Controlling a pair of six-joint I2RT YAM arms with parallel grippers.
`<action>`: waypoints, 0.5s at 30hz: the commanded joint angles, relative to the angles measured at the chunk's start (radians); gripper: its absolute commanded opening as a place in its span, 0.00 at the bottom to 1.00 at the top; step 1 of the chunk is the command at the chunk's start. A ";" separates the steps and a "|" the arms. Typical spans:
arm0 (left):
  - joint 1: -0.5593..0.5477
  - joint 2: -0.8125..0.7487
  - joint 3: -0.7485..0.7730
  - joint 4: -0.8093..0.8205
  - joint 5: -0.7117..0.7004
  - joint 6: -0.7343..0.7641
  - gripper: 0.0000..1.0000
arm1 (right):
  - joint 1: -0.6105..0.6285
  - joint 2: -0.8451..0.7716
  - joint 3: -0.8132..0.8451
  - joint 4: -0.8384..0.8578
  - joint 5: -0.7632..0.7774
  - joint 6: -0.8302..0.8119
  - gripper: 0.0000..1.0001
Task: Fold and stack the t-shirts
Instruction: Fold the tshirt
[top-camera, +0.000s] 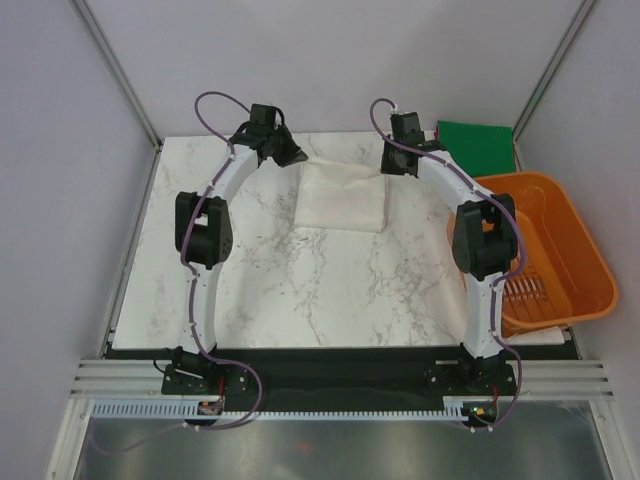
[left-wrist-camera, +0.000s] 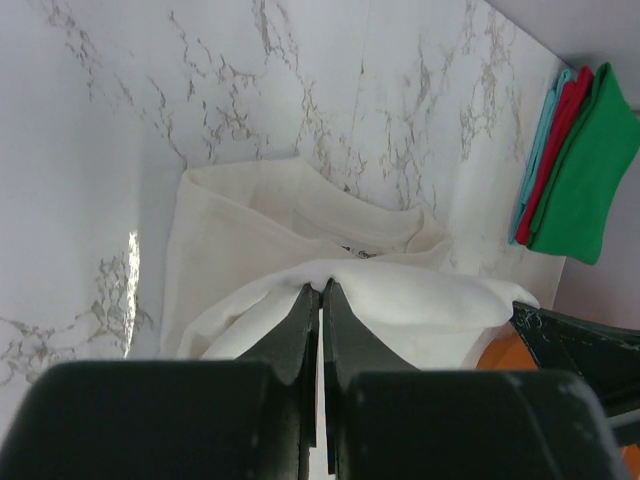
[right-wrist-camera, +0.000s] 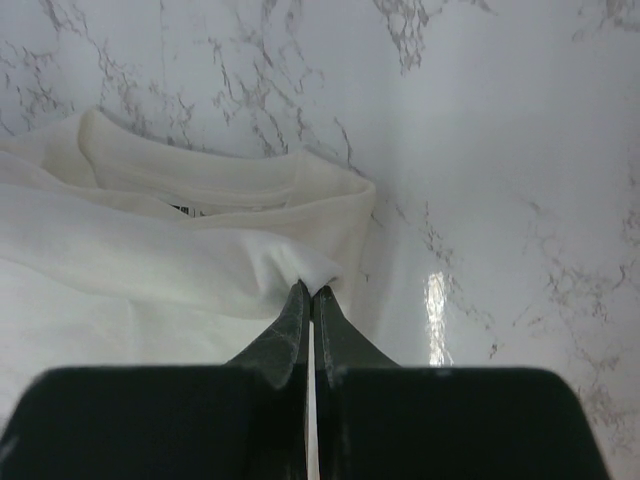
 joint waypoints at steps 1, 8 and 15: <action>0.021 0.055 0.099 0.028 0.022 0.009 0.02 | -0.016 0.051 0.097 0.080 0.002 -0.038 0.00; 0.059 0.211 0.301 0.090 0.046 0.005 0.28 | -0.045 0.201 0.247 0.103 0.002 -0.057 0.22; 0.095 0.066 0.168 0.141 0.112 0.164 0.59 | -0.071 0.096 0.191 0.061 -0.067 -0.064 0.53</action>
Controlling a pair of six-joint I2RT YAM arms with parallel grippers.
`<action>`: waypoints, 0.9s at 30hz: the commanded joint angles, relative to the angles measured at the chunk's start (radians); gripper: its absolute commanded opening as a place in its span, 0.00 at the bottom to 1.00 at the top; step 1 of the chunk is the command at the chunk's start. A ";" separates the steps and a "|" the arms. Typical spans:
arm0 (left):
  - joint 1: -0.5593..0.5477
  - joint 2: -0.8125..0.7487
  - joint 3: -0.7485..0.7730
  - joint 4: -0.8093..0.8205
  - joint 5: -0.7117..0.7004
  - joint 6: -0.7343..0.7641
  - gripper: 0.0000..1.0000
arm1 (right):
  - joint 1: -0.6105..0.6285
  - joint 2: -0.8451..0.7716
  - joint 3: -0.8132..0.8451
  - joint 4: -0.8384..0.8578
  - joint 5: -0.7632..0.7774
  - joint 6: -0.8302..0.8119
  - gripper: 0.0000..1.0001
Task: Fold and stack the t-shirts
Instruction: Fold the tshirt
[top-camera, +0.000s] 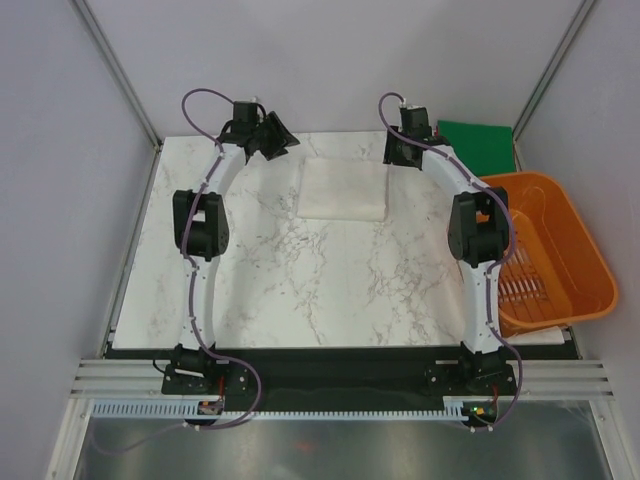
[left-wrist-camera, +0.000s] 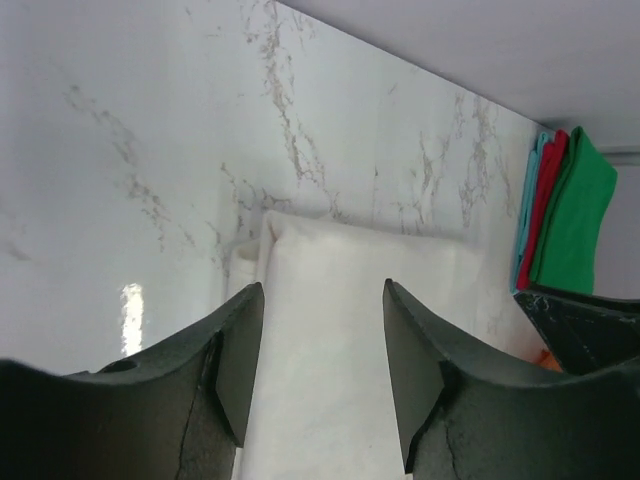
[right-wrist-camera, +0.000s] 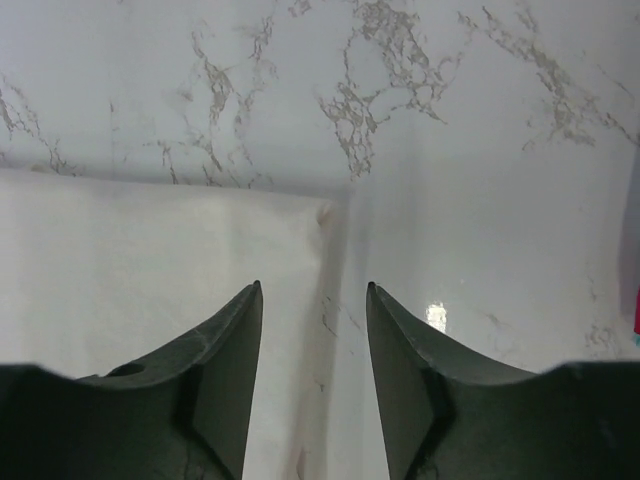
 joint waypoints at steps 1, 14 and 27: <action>0.006 -0.155 -0.130 0.053 0.034 0.140 0.59 | -0.009 -0.139 -0.073 0.002 -0.082 -0.030 0.55; -0.054 -0.423 -0.664 0.055 0.028 0.289 0.57 | -0.014 -0.248 -0.354 -0.111 -0.395 -0.158 0.62; -0.080 -0.410 -0.763 0.055 -0.026 0.277 0.55 | -0.025 -0.170 -0.397 -0.108 -0.493 -0.195 0.60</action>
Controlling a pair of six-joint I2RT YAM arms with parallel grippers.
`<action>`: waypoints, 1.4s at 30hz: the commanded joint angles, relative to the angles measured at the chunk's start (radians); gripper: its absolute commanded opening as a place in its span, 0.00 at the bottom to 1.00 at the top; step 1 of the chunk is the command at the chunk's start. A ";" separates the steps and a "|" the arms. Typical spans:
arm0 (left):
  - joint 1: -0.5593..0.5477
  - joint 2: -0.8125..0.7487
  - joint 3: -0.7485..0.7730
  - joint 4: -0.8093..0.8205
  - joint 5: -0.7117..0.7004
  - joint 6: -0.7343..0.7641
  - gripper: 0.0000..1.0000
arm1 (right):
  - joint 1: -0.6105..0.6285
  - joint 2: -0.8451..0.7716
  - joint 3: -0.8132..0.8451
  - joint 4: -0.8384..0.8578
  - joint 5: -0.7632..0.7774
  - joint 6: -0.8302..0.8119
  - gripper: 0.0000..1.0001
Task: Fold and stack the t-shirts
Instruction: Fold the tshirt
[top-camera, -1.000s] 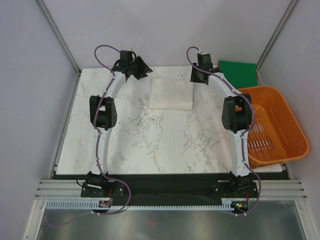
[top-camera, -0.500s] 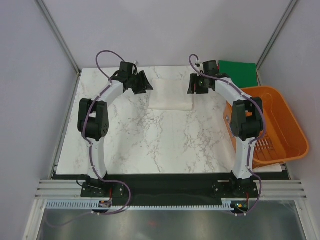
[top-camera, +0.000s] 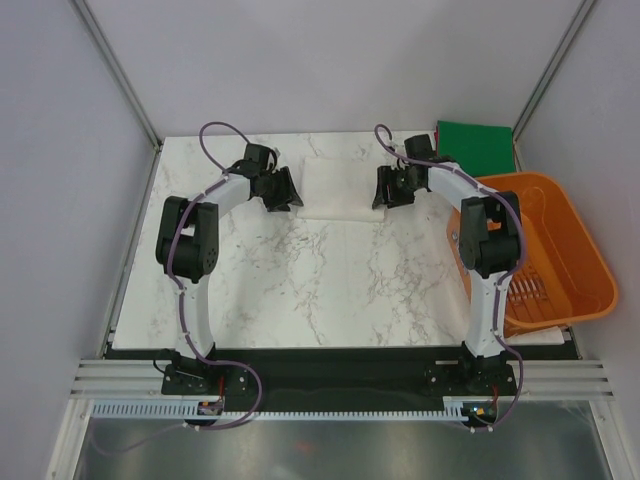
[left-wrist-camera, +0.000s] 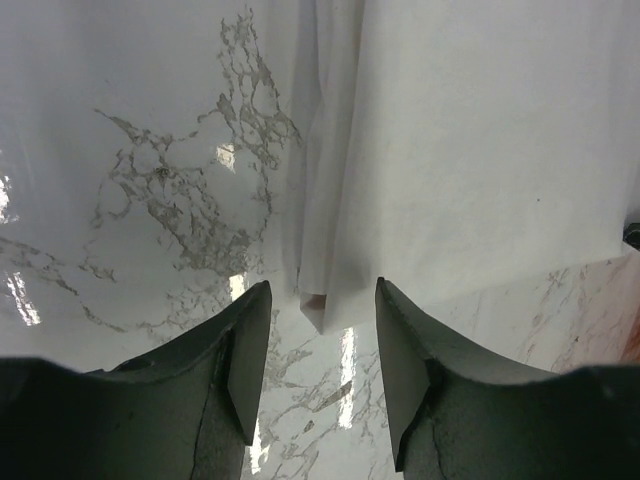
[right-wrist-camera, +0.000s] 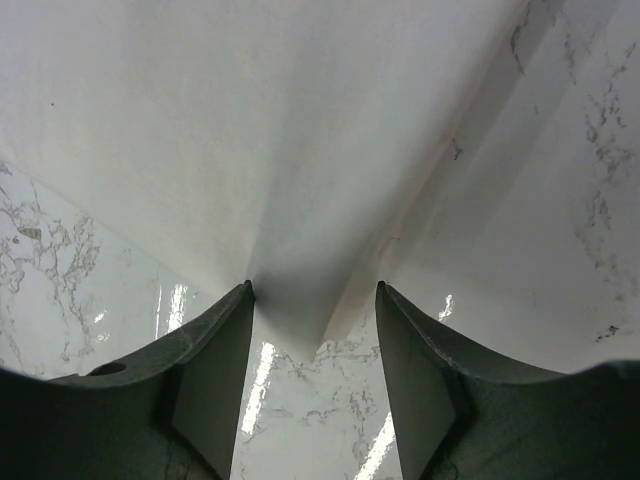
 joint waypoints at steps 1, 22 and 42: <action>-0.009 -0.017 -0.001 0.021 -0.016 0.039 0.53 | -0.009 0.032 -0.010 0.005 -0.052 -0.024 0.59; -0.007 -0.175 -0.145 -0.062 -0.124 -0.040 0.02 | -0.004 -0.042 -0.166 0.088 -0.087 0.060 0.04; -0.009 0.024 0.065 -0.031 0.086 0.152 0.53 | -0.013 -0.089 -0.191 0.064 -0.127 0.023 0.56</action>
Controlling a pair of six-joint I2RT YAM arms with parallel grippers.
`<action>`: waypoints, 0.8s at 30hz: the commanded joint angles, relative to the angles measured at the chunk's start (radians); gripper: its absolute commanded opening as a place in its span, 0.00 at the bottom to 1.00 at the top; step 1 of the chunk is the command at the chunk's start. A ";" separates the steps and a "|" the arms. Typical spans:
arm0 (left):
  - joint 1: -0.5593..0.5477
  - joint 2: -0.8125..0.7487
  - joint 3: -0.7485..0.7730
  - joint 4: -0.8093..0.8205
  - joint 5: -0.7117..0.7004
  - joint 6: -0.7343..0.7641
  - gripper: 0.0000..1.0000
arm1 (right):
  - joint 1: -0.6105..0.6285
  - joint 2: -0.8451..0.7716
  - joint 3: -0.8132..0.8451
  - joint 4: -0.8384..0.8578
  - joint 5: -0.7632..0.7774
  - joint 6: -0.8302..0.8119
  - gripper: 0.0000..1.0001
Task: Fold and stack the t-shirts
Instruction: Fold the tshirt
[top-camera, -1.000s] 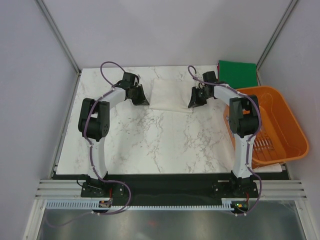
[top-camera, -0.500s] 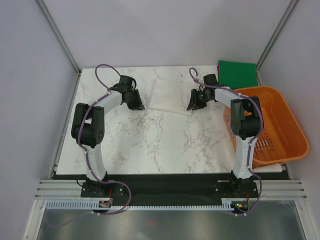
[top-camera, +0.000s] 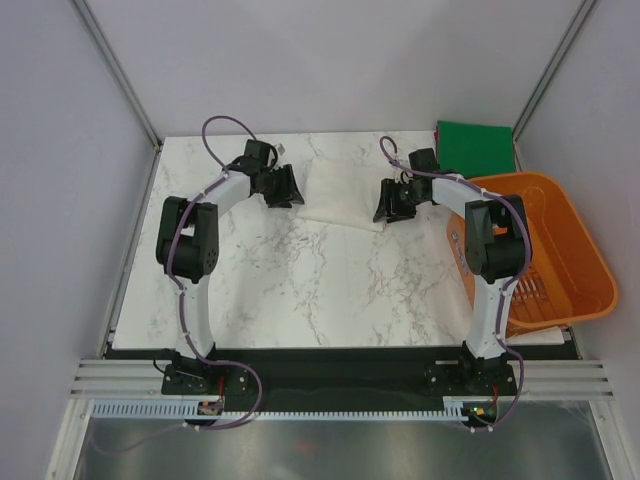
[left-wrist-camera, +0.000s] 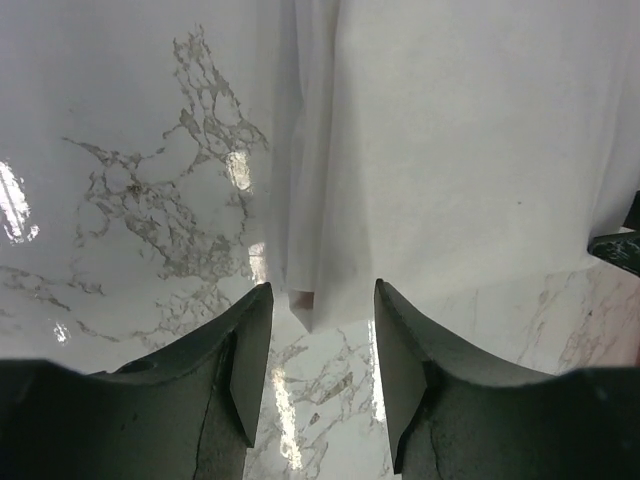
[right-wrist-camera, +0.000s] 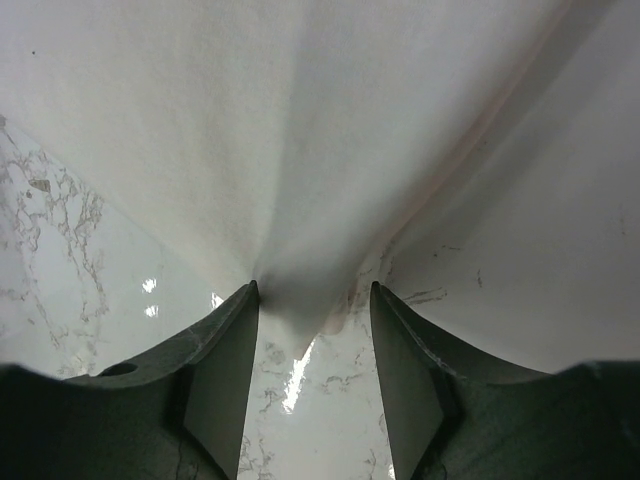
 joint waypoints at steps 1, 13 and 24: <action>-0.004 0.044 0.029 0.000 0.060 0.063 0.53 | -0.002 -0.020 -0.006 -0.011 -0.063 -0.039 0.57; -0.003 0.070 -0.015 -0.003 -0.032 0.003 0.02 | -0.009 -0.035 -0.092 0.071 -0.110 -0.011 0.51; 0.028 -0.123 -0.226 -0.089 -0.144 -0.082 0.02 | 0.047 -0.173 -0.380 0.301 -0.108 0.156 0.02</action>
